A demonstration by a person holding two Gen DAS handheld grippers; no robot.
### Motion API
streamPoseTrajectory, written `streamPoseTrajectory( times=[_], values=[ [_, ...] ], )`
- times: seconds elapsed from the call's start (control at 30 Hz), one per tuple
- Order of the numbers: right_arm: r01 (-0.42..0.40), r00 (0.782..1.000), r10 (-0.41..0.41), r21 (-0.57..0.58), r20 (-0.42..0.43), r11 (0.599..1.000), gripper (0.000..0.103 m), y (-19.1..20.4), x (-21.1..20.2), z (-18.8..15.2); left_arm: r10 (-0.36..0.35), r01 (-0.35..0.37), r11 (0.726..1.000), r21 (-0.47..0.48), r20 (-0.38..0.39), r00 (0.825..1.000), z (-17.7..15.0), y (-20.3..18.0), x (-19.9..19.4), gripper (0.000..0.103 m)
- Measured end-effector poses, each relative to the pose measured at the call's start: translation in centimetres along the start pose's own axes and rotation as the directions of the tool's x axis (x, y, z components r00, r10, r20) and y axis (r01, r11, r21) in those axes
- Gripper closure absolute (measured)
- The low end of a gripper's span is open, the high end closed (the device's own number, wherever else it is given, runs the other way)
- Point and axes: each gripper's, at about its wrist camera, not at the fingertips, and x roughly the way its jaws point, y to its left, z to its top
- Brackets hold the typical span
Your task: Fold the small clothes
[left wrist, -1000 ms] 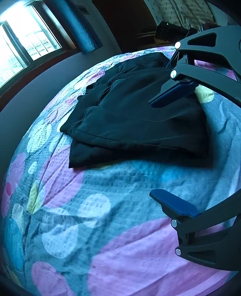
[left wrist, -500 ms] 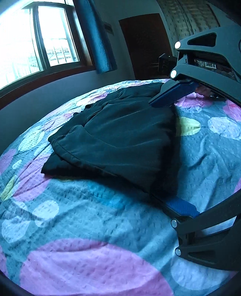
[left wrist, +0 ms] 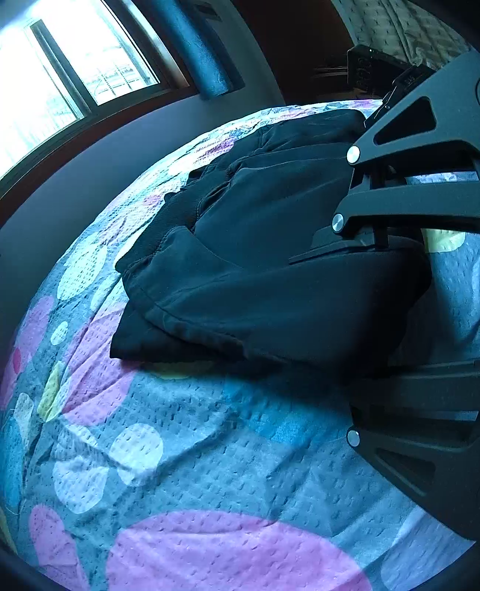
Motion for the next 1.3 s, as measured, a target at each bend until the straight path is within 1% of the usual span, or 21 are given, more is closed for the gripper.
streamPoseTrajectory(
  times=[0.13, 0.17, 0.23, 0.27, 0.3, 0.33, 0.37, 0.43, 0.53, 0.67, 0.8, 0.87, 0.93, 1.03, 1.1, 1.2, 1.23, 1.3],
  values=[
    [0.033, 0.998, -0.027, -0.096, 0.063, 0.995, 0.047, 2.7, -1.3, -0.2, 0.033, -0.035, 0.998, 0.045, 0.033, 0.999, 0.1, -1.1, -0.8, 0.077],
    [0.046, 0.997, -0.039, -0.125, 0.061, 0.991, 0.047, 3.3, -1.2, -0.4, 0.044, -0.047, 0.997, 0.061, 0.043, 0.998, 0.1, -1.6, -1.0, 0.077],
    [0.114, 0.993, -0.116, -0.143, -0.004, 0.983, 0.044, 3.2, 0.7, -0.5, 0.056, -0.061, 0.995, 0.08, 0.065, 0.996, 0.3, -2.8, -1.1, 0.078],
    [0.122, 0.991, -0.129, -0.128, -0.048, 0.984, 0.041, 2.3, 1.9, -0.8, 0.056, -0.062, 0.994, 0.088, 0.071, 0.996, 0.4, -3.2, -1.3, 0.078],
    [0.096, 0.994, -0.102, -0.121, -0.04, 0.988, 0.037, 1.6, 2.4, -1.1, 0.057, -0.064, 0.993, 0.1, 0.08, 0.995, 0.4, -3.9, -1.6, 0.079],
    [0.056, 0.998, -0.057, -0.123, -0.008, 0.991, 0.035, 1.2, 2.3, -1.3, 0.068, -0.079, 0.99, 0.118, 0.094, 0.993, 0.3, -4.5, -2.0, 0.079],
    [0.037, 0.999, -0.037, -0.117, -0.002, 0.992, 0.035, 1.0, 2.1, -1.3, 0.081, -0.096, 0.986, 0.138, 0.109, 0.991, 0.3, -5.1, -2.4, 0.079],
    [0.019, 1.0, -0.02, -0.115, -0.007, 0.993, 0.033, 1.1, 1.9, -1.0, 0.104, -0.131, 0.973, 0.189, 0.148, 0.984, 0.3, -7.2, -3.1, 0.079],
    [-0.002, 1.0, 0.001, -0.096, -0.006, 0.995, 0.032, 0.6, 1.6, -1.1, 0.108, -0.148, 0.957, 0.248, 0.169, 0.98, 0.6, -10.5, -3.5, 0.079],
    [-0.005, 1.0, 0.004, -0.098, -0.006, 0.995, 0.033, 0.6, 0.3, -0.9, 0.15, -0.213, 0.915, 0.343, 0.201, 0.968, 0.3, -15.4, -3.3, 0.079],
    [0.012, 1.0, -0.014, -0.103, -0.016, 0.995, 0.033, -0.3, -1.2, -1.9, 0.164, -0.238, 0.886, 0.399, 0.21, 0.964, -0.6, -18.8, -2.4, 0.079],
    [0.007, 1.0, -0.008, -0.093, -0.016, 0.996, 0.033, -1.0, -2.1, -2.2, 0.168, -0.245, 0.877, 0.414, 0.214, 0.962, -1.3, -20.1, -2.0, 0.079],
    [0.02, 1.0, -0.02, -0.088, -0.001, 0.996, 0.033, -1.7, -3.2, -2.5, 0.173, -0.253, 0.868, 0.426, 0.219, 0.96, -1.8, -21.2, -1.4, 0.079],
    [0.063, 0.998, -0.061, -0.079, 0.028, 0.995, 0.033, -2.7, -4.9, -3.0, 0.196, -0.287, 0.846, 0.449, 0.238, 0.951, -2.6, -22.8, -0.4, 0.08],
    [0.061, 0.997, -0.059, -0.045, 0.039, 0.997, 0.033, -3.8, -6.0, -3.1, 0.203, -0.295, 0.836, 0.463, 0.239, 0.95, -3.1, -23.9, 0.1, 0.08],
    [0.027, 0.996, -0.03, 0.033, 0.082, 0.999, 0.033, -5.6, -7.6, -2.9, 0.186, -0.279, 0.828, 0.486, 0.231, 0.955, -3.8, -25.7, 0.6, 0.085],
    [0.025, 0.995, -0.029, 0.047, 0.096, 0.999, 0.033, -6.0, -8.1, -2.9, 0.18, -0.275, 0.821, 0.5, 0.232, 0.956, -4.1, -26.5, 0.8, 0.085],
    [0.033, 0.992, -0.041, 0.071, 0.122, 0.997, 0.033, -6.9, -9.0, -3.1, 0.183, -0.288, 0.797, 0.53, 0.242, 0.953, -4.7, -27.9, 1.3, 0.085]
  ],
)
